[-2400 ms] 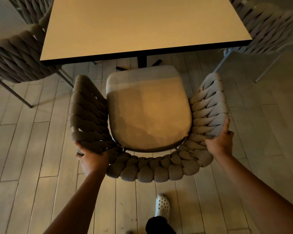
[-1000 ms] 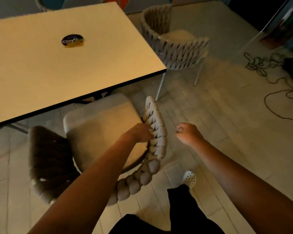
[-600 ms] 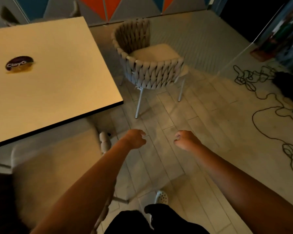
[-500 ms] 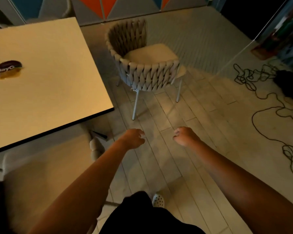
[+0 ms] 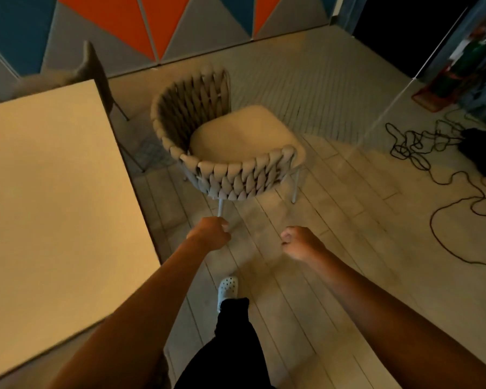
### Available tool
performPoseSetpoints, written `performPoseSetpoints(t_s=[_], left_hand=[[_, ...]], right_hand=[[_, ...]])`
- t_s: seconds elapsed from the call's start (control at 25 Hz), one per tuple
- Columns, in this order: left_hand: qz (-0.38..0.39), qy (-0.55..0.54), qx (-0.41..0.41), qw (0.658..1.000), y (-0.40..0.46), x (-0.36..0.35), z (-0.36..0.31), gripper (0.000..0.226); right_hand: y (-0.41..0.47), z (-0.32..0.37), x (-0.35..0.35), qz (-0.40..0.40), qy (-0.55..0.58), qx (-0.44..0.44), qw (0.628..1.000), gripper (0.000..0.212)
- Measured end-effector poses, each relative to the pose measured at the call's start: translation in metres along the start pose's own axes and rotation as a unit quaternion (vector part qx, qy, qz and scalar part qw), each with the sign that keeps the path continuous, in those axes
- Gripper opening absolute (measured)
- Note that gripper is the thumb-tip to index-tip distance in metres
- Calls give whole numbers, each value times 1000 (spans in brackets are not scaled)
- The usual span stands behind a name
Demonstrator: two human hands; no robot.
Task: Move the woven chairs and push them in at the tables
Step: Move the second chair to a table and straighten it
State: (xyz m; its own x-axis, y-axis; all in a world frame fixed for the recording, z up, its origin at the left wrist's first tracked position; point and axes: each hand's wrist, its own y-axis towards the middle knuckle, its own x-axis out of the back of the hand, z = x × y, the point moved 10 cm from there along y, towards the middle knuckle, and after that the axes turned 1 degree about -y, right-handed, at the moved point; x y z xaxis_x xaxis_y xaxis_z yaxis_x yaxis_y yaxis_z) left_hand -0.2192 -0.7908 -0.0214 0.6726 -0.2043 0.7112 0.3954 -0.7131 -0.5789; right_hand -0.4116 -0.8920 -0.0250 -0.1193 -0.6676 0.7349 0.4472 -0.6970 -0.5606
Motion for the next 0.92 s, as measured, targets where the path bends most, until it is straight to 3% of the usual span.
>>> performPoseSetpoints(t_s=[0.12,0.24,0.32,0.4,0.6,0.72,0.92], left_hand=[[-24,11,-12,1000,62,54,1,38],[-75,43,-12,996,129,121,17,56],[-107,117,-14,987,171,165,30,66],[-78,251,-39,964,220,192,45,78],[44,479,-48,875,297,200,100,85],[39,497,-89,862,317,193,100,74],[2,469,-129,874,325,181,97,66]], right_hand=[[57,45,27,-20,-8,10,1000,33],[123,104,54,-52,-67,43,996,35],[163,144,67,-64,-105,85,989,38],[209,171,73,-66,-128,98,985,43],[275,201,37,42,-179,163,969,66],[285,196,-3,155,-179,169,957,75],[293,195,-7,55,-181,202,961,44]])
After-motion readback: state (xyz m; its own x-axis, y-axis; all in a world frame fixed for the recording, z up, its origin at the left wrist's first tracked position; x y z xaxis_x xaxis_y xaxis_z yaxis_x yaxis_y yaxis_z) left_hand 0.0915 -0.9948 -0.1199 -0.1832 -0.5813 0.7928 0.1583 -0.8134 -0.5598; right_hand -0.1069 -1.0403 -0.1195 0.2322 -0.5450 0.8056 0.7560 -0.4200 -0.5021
